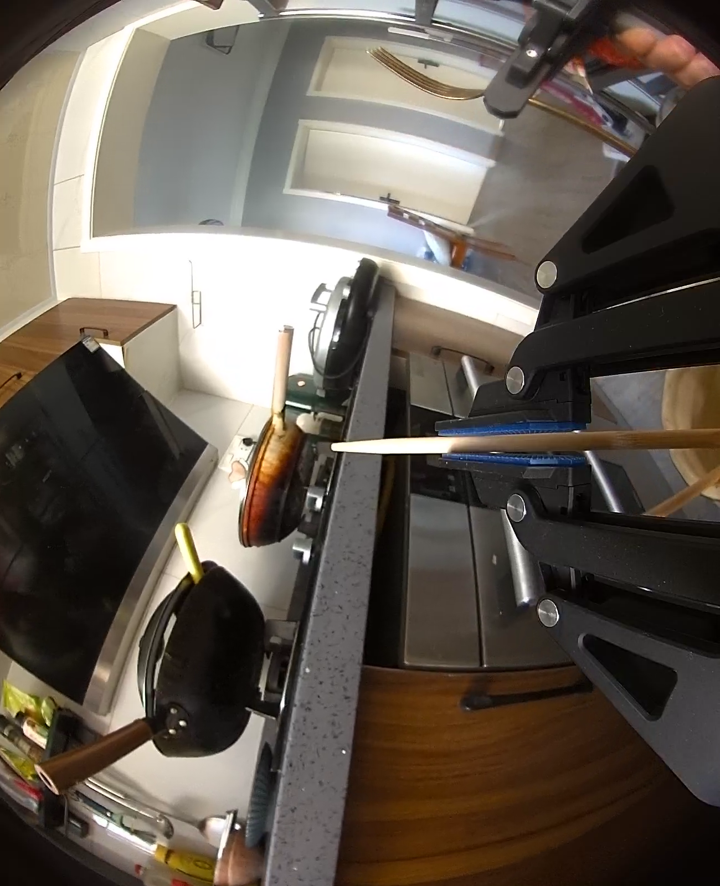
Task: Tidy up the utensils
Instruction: 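Carry the chopstick and gold fork over the holder and open both tools inside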
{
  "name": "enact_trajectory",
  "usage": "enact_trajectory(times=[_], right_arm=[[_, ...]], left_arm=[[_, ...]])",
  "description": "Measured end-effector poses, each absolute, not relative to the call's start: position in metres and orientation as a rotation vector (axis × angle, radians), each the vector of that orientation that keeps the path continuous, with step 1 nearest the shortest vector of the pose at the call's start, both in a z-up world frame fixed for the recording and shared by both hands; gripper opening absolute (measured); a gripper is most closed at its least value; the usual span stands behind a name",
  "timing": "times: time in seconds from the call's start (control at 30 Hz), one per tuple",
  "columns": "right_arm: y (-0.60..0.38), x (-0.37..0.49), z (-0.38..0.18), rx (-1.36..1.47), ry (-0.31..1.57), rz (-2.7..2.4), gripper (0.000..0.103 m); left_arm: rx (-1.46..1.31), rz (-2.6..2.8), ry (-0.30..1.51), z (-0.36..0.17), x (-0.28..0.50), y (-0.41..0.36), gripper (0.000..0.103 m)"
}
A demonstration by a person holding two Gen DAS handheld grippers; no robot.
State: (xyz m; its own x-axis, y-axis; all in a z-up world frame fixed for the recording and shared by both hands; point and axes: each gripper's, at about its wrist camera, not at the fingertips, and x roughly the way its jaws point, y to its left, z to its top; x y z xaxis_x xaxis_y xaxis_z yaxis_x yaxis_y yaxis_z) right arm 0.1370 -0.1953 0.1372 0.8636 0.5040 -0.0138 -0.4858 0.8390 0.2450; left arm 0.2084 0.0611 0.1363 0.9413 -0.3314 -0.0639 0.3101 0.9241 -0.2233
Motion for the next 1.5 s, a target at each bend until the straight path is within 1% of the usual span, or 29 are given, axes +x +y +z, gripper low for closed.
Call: enact_trajectory(times=[0.27, 0.5, 0.63, 0.77, 0.8, 0.83, 0.87, 0.9, 0.93, 0.97, 1.1, 1.13, 1.17, 1.2, 1.23, 1.27, 1.3, 1.37, 1.43, 1.5], right_arm=[[-0.202, 0.132, 0.138, 0.285, 0.045, 0.522, 0.005], [-0.195, 0.145, 0.125, 0.269, 0.076, 0.498, 0.005], [-0.190, 0.156, 0.112, 0.258, 0.118, 0.488, 0.005], [-0.184, 0.167, 0.100, 0.233, 0.180, 0.483, 0.005], [-0.181, 0.171, 0.095, 0.222, 0.205, 0.483, 0.005], [-0.180, 0.174, 0.093, 0.214, 0.223, 0.483, 0.005], [-0.178, 0.178, 0.088, 0.205, 0.247, 0.478, 0.005], [-0.177, 0.180, 0.085, 0.199, 0.263, 0.474, 0.005], [-0.176, 0.184, 0.080, 0.191, 0.290, 0.470, 0.005], [-0.174, 0.188, 0.076, 0.183, 0.317, 0.469, 0.005], [-0.173, 0.197, 0.066, 0.177, 0.353, 0.449, 0.005], [-0.174, 0.199, 0.064, 0.180, 0.356, 0.446, 0.005], [-0.175, 0.199, 0.064, 0.182, 0.358, 0.445, 0.006], [-0.176, 0.199, 0.064, 0.182, 0.358, 0.444, 0.006], [-0.176, 0.199, 0.063, 0.179, 0.358, 0.437, 0.006], [-0.177, 0.199, 0.063, 0.178, 0.358, 0.435, 0.008], [-0.178, 0.198, 0.064, 0.179, 0.358, 0.436, 0.012], [-0.179, 0.196, 0.065, 0.183, 0.357, 0.437, 0.039], [-0.181, 0.193, 0.067, 0.184, 0.352, 0.431, 0.040], [-0.184, 0.188, 0.070, 0.183, 0.349, 0.419, 0.048]], left_arm=[[-0.228, -0.338, 0.119, 0.130, 0.216, 0.063, 0.006], [-0.221, -0.369, 0.143, 0.120, 0.203, 0.070, 0.006], [-0.240, -0.385, 0.150, 0.114, 0.192, 0.083, 0.020], [-0.239, -0.380, 0.168, 0.109, 0.179, 0.092, 0.024], [-0.235, -0.375, 0.166, 0.109, 0.176, 0.093, 0.027], [-0.233, -0.367, 0.162, 0.108, 0.171, 0.095, 0.039], [-0.234, -0.353, 0.158, 0.107, 0.167, 0.096, 0.057], [-0.236, -0.335, 0.147, 0.106, 0.160, 0.099, 0.064], [-0.238, -0.322, 0.136, 0.105, 0.154, 0.101, 0.075], [-0.239, -0.315, 0.130, 0.105, 0.150, 0.102, 0.081], [-0.225, -0.271, 0.120, 0.104, 0.134, 0.105, 0.083], [-0.220, -0.259, 0.122, 0.105, 0.132, 0.105, 0.085], [-0.215, -0.248, 0.123, 0.105, 0.129, 0.105, 0.092], [-0.208, -0.231, 0.116, 0.105, 0.125, 0.105, 0.094], [-0.198, -0.218, 0.110, 0.105, 0.121, 0.104, 0.094], [-0.188, -0.211, 0.110, 0.105, 0.119, 0.103, 0.094], [-0.168, -0.198, 0.114, 0.104, 0.116, 0.100, 0.094], [-0.133, -0.178, 0.128, 0.104, 0.114, 0.093, 0.094], [-0.113, -0.170, 0.135, 0.105, 0.110, 0.088, 0.095], [-0.098, -0.164, 0.134, 0.107, 0.102, 0.083, 0.096]])
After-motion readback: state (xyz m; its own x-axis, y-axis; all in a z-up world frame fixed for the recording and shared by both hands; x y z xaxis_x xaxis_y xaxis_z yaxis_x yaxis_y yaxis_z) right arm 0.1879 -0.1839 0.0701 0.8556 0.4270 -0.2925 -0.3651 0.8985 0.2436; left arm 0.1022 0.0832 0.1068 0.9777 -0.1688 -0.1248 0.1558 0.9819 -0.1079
